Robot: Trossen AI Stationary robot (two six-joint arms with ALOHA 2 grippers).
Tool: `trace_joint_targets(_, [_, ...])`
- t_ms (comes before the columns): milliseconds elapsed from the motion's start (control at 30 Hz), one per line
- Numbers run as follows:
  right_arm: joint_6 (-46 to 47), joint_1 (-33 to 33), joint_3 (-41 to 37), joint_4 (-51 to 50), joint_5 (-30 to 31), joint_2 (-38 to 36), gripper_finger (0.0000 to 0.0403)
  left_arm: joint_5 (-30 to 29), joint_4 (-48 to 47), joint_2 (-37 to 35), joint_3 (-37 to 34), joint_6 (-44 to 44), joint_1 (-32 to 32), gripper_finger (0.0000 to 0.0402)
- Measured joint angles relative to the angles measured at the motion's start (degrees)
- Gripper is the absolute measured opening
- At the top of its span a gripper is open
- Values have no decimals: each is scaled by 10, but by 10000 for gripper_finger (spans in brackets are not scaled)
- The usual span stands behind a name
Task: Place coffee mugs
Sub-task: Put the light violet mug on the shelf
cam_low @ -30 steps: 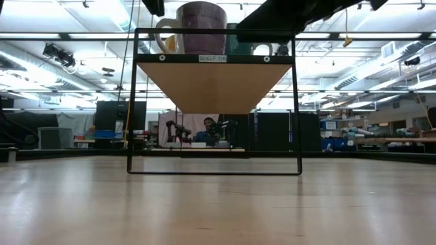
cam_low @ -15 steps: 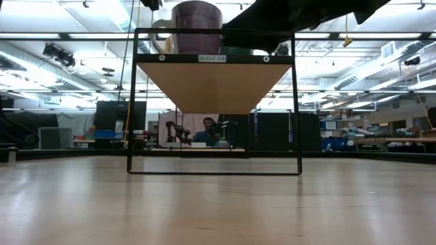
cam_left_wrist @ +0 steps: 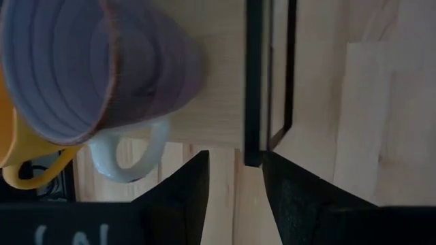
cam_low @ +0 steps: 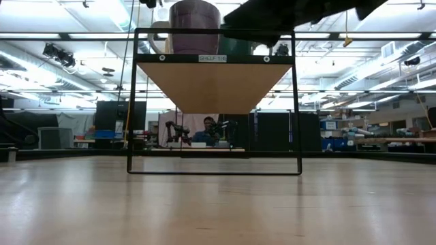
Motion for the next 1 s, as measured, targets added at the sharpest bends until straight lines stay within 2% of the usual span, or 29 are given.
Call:
trace_joint_targets(100, [0, 7, 0, -27, 10, -28, 226, -3, 0, 0, 0, 3, -13, 144])
trace_joint_targets(300, [7, 27, 0, -89, 35, -83, 226, -84, 4, -26, -1, 28, -47, 143])
trace_joint_targets(533, [36, 56, 0, -184, 18, -126, 226, -129, 29, -81, -1, 17, -68, 143])
trace_joint_targets(633, [55, 75, 0, -225, 10, -135, 226, -136, 79, -85, -5, 49, -70, 143])
trace_joint_targets(800, [78, 106, 0, -277, 21, -138, 226, -124, 264, -121, -122, 145, -81, 143])
trace_joint_targets(900, [89, 117, 0, -296, 27, -138, 226, -112, 333, -158, -206, 157, -82, 143])
trace_joint_targets(1000, [113, 125, 17, -365, 31, -138, 226, -117, 389, -214, -274, 147, -82, 143])
